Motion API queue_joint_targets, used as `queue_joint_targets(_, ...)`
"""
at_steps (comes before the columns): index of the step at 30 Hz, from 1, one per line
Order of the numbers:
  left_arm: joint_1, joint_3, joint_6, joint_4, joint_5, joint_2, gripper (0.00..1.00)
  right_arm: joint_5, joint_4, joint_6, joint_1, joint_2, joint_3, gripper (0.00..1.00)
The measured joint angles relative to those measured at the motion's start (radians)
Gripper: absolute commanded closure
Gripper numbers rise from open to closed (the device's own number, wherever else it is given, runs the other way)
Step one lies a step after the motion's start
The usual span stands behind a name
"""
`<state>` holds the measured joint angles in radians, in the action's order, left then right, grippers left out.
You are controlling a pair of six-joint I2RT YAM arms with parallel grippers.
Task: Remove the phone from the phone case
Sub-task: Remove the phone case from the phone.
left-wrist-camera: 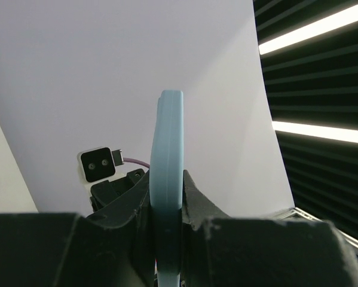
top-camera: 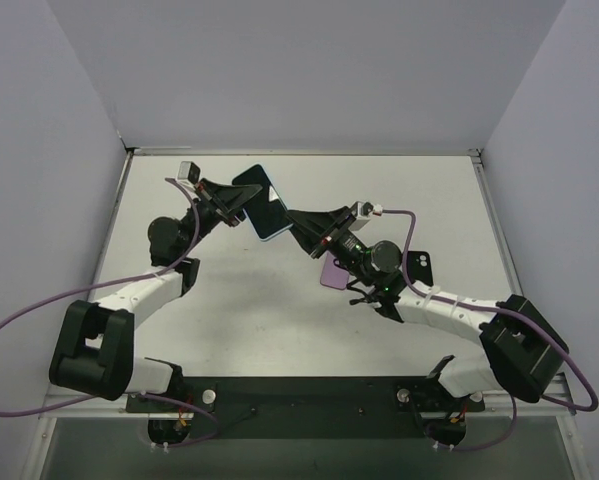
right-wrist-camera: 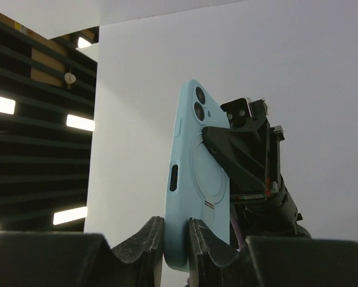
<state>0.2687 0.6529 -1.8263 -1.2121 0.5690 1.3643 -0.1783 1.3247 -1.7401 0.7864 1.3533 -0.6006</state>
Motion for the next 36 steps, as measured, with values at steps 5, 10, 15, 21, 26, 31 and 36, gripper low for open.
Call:
queue_joint_targets(5, 0.001, 0.049, -0.004, 0.018, -0.02, -0.001, 1.0, 0.019, 0.01, -0.034, 0.001, 0.014, -0.042, 1.0)
queue_joint_targets(10, 0.0, 0.114, -0.006, 0.02, -0.048, -0.01, 1.0, 0.028, 0.031, -0.071, 0.001, 0.037, -0.107, 1.0)
queue_joint_targets(15, -0.001, 0.167, -0.006, 0.021, -0.079, -0.026, 1.0, 0.033, 0.042, -0.098, 0.001, 0.056, -0.173, 1.0)
queue_joint_targets(21, -0.002, 0.199, -0.015, 0.021, -0.103, -0.047, 1.0, 0.034, 0.049, -0.116, 0.007, 0.068, -0.222, 1.0)
queue_joint_targets(26, -0.002, 0.204, -0.027, 0.021, -0.135, -0.056, 1.0, 0.034, 0.054, -0.128, 0.008, 0.093, -0.264, 1.0)
queue_joint_targets(31, -0.005, 0.218, -0.041, 0.023, -0.173, -0.06, 1.0, 0.041, 0.063, -0.143, 0.016, 0.127, -0.311, 1.0)
queue_joint_targets(36, -0.006, 0.222, -0.047, 0.027, -0.184, -0.074, 1.0, 0.047, 0.08, -0.143, 0.021, 0.141, -0.325, 1.0)
